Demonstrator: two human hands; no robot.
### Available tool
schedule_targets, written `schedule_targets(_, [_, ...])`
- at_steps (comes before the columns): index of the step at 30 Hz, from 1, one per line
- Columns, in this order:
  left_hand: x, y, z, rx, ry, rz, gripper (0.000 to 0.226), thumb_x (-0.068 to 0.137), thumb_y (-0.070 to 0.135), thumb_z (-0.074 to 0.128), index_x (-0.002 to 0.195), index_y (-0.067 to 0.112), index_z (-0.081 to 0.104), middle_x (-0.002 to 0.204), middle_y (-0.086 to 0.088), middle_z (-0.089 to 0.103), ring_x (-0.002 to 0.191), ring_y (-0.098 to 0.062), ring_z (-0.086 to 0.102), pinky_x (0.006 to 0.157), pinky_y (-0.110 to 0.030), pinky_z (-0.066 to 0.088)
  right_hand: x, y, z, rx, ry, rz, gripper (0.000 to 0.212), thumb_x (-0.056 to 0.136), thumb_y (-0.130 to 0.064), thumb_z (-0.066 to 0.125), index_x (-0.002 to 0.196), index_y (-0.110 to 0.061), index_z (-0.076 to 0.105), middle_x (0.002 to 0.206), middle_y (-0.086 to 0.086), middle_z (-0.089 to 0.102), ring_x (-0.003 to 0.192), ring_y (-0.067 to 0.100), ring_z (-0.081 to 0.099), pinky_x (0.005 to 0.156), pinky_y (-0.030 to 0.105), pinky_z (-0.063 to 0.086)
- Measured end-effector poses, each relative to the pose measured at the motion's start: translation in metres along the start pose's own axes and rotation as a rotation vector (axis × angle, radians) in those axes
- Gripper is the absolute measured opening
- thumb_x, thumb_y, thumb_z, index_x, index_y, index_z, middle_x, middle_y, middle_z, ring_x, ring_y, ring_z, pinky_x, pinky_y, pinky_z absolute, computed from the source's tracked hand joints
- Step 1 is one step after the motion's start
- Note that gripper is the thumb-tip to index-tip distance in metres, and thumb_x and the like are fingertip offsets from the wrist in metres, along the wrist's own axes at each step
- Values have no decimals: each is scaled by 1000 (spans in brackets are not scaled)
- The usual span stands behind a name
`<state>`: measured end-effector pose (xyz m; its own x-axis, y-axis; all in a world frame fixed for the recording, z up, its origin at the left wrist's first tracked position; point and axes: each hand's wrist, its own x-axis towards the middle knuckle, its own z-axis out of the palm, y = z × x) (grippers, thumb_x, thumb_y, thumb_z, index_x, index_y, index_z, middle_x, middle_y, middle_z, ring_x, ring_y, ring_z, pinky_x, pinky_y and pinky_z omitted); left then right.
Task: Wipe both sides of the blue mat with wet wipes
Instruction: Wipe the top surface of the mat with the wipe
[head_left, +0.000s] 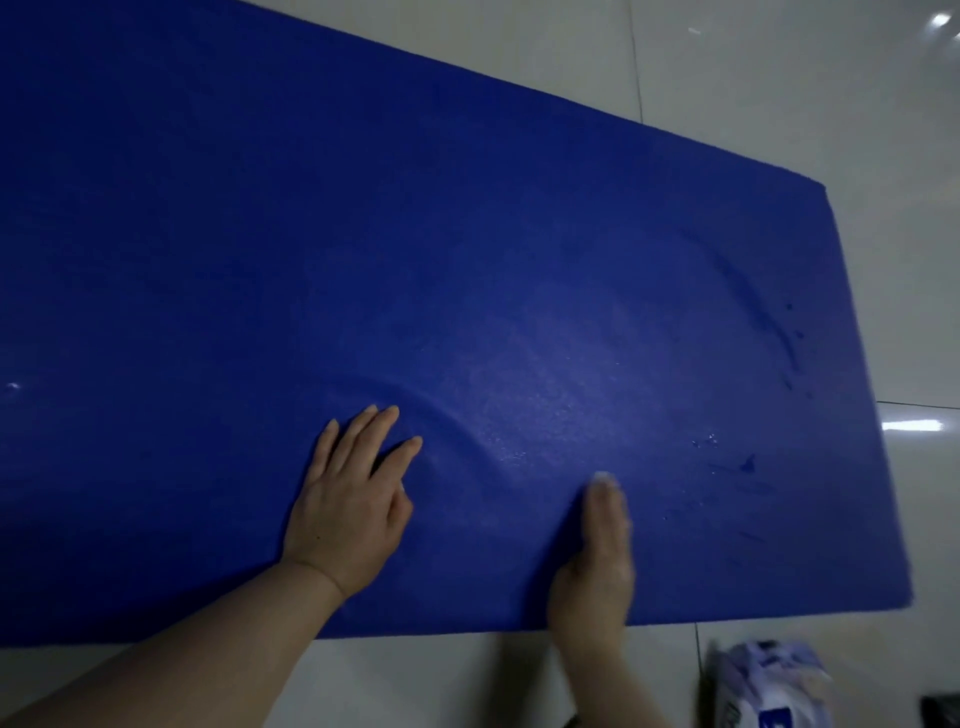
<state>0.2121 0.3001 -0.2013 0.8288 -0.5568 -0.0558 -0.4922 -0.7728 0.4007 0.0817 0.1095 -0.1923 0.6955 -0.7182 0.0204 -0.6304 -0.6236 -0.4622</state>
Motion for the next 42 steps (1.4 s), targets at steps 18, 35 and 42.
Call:
schedule_targets(18, [1, 3, -3, 27, -25, -8, 50, 86, 25, 34, 124, 11, 62, 143, -15, 46, 135, -28, 34, 118, -38, 6, 11, -50, 37, -40, -226, -628, 57, 81, 6, 32, 135, -4, 47, 142, 10, 47, 135, 23, 35, 117, 32, 16])
schedule_targets(35, [2, 4, -1, 13, -13, -15, 49, 87, 24, 31, 123, 10, 62, 147, -11, 44, 138, -25, 32, 118, -40, 6, 55, 25, -8, -105, -79, -162, 80, 70, 23, 38, 140, -16, 44, 149, -1, 34, 140, 19, 28, 118, 24, 10])
schedule_targets(42, [2, 5, -2, 23, -38, -23, 50, 87, 24, 31, 123, 9, 62, 146, -12, 44, 138, -25, 32, 118, -38, 4, -26, -4, 7, -60, -186, -375, 69, 74, 8, 28, 141, -7, 39, 147, 6, 40, 138, 18, 31, 116, 28, 17])
